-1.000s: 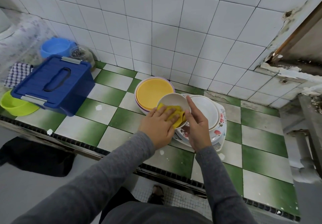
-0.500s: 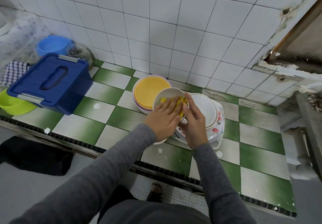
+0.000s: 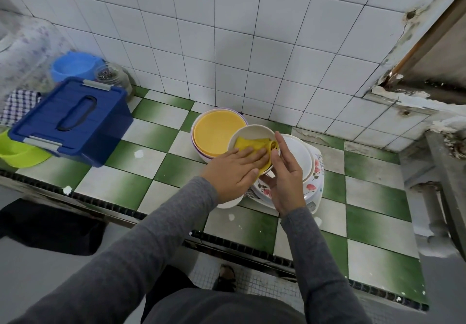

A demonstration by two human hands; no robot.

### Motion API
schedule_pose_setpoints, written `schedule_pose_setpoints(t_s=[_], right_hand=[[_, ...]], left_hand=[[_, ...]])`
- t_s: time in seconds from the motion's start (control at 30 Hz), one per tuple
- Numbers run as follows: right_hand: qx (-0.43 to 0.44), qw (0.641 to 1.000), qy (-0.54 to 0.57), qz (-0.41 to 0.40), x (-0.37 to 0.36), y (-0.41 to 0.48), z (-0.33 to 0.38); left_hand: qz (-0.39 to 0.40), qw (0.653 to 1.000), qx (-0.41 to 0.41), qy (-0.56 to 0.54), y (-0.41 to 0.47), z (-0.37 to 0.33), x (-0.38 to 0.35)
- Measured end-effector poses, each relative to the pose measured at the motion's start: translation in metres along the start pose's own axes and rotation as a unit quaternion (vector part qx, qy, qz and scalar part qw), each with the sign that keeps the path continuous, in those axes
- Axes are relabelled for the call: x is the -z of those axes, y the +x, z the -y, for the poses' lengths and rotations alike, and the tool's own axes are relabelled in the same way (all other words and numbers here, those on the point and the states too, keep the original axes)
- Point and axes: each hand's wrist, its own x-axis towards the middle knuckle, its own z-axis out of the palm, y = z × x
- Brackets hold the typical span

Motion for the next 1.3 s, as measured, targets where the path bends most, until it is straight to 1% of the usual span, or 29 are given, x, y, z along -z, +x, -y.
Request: schedule_pose_setpoints(t_s=[0.2,0.37,0.5,0.6,0.67,0.8,0.9,0.97,1.0,1.07,1.13,1.2,1.3], right_hand=[[-0.006,1.0,0.014,-0.019,-0.005,-0.001,-0.003],[-0.001,1.0,0.0,-0.004,-0.009,-0.001,-0.003],[0.0,1.0,0.009,0.008,-0.009,0.001,-0.004],[-0.003,1.0,0.021,0.017,-0.007,0.003,-0.002],[0.003,1.0,0.008,0.026,-0.005,0.005,-0.001],[0.011,0.999,-0.029,0.031,-0.003,0.005,-0.002],[0.002,0.999,-0.023,0.028,-0.001,0.005,-0.002],[-0.002,0.999,-0.015,0.03,-0.002,0.005,0.0],[0.0,0.999,-0.013,0.032,-0.003,0.005,0.001],[0.004,0.999,-0.013,0.035,-0.005,0.005,0.003],[0.01,0.999,-0.021,0.038,-0.006,0.005,0.005],[0.021,0.998,-0.038,0.041,-0.005,0.006,0.006],[0.02,0.998,-0.04,0.042,-0.002,0.006,0.007]], left_hand=[[0.023,0.995,0.072,0.069,0.003,-0.008,0.005],[0.03,0.988,0.139,0.066,0.007,-0.015,-0.002],[0.011,0.984,0.163,0.069,0.011,-0.017,-0.005],[-0.035,0.987,0.145,0.057,0.013,-0.016,-0.008],[-0.047,0.991,0.121,0.037,0.013,-0.012,-0.011],[-0.042,0.997,0.06,-0.029,0.014,0.005,-0.012],[-0.033,0.995,0.007,-0.089,0.013,0.014,-0.009],[-0.03,0.996,-0.017,-0.076,0.011,0.019,-0.008],[-0.031,0.998,-0.014,-0.051,0.01,0.02,-0.008],[-0.041,0.999,0.02,0.01,0.009,0.017,-0.011],[-0.061,0.996,0.061,0.029,0.009,0.009,-0.016],[-0.075,0.995,0.071,0.006,0.011,0.005,-0.019],[-0.079,0.993,0.045,-0.069,0.012,0.007,-0.013]])
